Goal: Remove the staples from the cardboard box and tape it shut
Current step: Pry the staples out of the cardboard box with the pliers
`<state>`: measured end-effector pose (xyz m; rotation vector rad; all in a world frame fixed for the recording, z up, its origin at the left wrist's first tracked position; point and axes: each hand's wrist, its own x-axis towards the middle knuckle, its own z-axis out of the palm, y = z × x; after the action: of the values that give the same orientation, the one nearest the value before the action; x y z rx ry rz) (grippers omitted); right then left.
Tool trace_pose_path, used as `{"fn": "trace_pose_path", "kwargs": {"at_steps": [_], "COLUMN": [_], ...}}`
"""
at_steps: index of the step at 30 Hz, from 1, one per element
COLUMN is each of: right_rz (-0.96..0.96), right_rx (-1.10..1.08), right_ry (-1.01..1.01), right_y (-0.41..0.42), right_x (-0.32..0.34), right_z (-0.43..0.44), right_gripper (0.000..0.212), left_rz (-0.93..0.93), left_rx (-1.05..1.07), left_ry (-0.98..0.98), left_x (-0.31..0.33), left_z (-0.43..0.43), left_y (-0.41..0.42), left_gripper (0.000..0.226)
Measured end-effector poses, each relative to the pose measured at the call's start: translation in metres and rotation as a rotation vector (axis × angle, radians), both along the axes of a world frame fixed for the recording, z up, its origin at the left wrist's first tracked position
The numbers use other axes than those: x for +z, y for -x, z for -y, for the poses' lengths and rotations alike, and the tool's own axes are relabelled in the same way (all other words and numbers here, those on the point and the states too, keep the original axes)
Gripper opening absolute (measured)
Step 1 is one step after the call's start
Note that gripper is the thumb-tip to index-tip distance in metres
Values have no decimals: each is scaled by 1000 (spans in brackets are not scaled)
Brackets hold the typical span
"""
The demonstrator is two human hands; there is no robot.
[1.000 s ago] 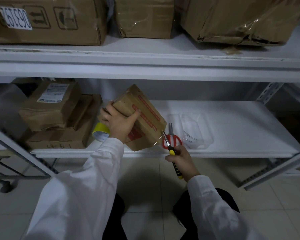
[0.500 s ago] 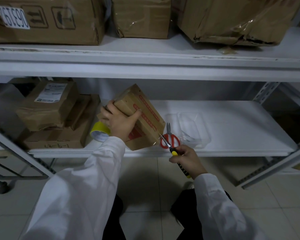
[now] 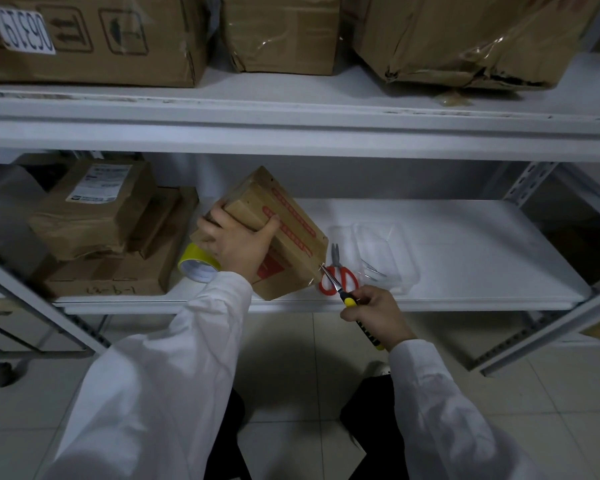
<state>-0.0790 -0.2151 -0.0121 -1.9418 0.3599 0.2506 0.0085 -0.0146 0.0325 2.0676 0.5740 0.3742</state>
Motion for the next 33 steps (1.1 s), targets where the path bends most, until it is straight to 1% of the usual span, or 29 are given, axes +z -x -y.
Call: {"fn": "trace_pose_path", "kwargs": {"at_steps": [3, 7, 9, 12, 14, 16, 20, 24, 27, 29, 31, 33], "right_rz": [3, -8, -16, -1, 38, 68, 112, 90, -20, -94, -124, -120], "right_rx": [-21, -123, -159, -302, -354, -358, -443, -578, -537, -485, -463, -456], "right_ry": [-20, -133, -187, -279, -280, -261, -149, 53, 248, 328, 344, 324], "right_y": [2, 4, 5, 2, -5, -12, -18, -19, -24, -25, -24, -23], "right_x": [-1, -6, -7, -7, -3, 4, 6, -10, -20, -21, -20, -18], "right_z": [0, -6, -12, -13, -7, -1, 14, 32, 39, 39, 37, 35], "right_gripper": [17, 13, 16, 16, 17, 18, 20, 23, 29, 37, 44, 46], "left_rz": [1, 12, 19, 51, 70, 78, 78, 74, 80, 88, 97, 113], "left_rx": [-6, -7, -2, -58, -101, -115, -118, -111, -107, -105, -101, -101], "left_ry": [-25, -10, -3, -45, -86, -106, -118, -117, -104, -88, -76, -59], "left_x": [0, 0, -2, -6, -9, -10, -10, -10, -10, -11, -12, -12], "left_z": [1, 0, -1, 1, 5, 8, 9, 9, 8, 6, 4, 2], "left_y": [1, 4, 6, 7, 7, 7, 8, 11, 11, 11, 10, 11], "left_gripper": [99, 97, 97, 99, 101, 101, 100, 100, 100, 99, 99, 100]}}
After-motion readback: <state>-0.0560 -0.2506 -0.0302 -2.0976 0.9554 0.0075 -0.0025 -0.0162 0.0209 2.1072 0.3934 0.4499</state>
